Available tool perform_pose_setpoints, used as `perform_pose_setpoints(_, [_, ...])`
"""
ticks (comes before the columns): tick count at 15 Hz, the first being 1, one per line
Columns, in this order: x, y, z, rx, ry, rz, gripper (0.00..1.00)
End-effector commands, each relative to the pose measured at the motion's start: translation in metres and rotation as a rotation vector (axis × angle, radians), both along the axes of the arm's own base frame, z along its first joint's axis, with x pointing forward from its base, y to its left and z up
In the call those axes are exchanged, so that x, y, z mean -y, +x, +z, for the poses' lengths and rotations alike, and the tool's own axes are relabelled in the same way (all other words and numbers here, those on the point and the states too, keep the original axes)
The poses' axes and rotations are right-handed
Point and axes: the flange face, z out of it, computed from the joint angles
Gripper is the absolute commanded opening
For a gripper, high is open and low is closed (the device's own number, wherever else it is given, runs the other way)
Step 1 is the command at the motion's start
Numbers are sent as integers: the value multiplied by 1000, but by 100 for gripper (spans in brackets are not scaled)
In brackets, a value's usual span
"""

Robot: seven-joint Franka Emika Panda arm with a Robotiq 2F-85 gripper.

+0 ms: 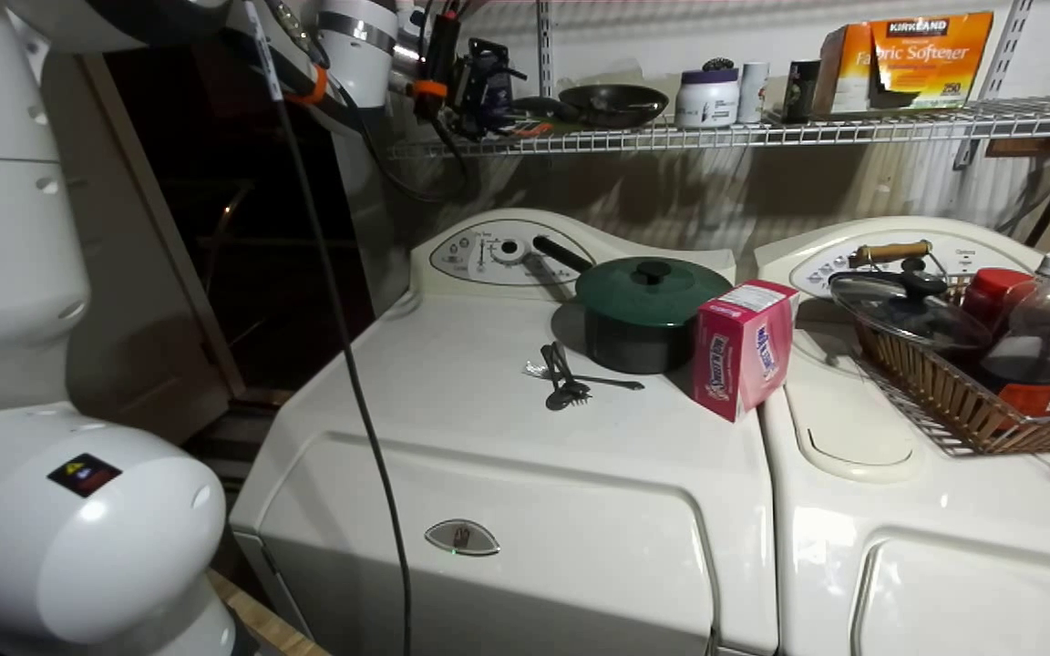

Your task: Put the pan on the first bottom shelf

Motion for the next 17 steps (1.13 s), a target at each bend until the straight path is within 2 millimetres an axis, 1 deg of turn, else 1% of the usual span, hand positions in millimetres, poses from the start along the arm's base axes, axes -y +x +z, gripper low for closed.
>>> perform_pose_setpoints(1, [10, -47, 20, 25, -51, 32, 100])
perform_pose_setpoints(4, [23, -77, 34, 4, -45, 23, 100])
perform_pose_setpoints(5, [27, -88, 35, -9, 10, 30, 100])
perform_pose_setpoints(6, [33, -98, 35, -12, 122, 13, 100])
perform_pose_setpoints(9, [46, -140, 38, 28, 282, -23, 100])
perform_pose_setpoints(11, [65, -171, 41, 66, 378, -57, 100])
perform_pose_setpoints(13, [86, -197, 38, 106, 449, -130, 100])
perform_pose_setpoints(14, [66, -158, 44, 71, 361, -94, 100])
perform_pose_setpoints(15, [73, -167, 45, 79, 365, -104, 100])
perform_pose_setpoints(17, [71, -169, 48, 82, 363, -99, 100])
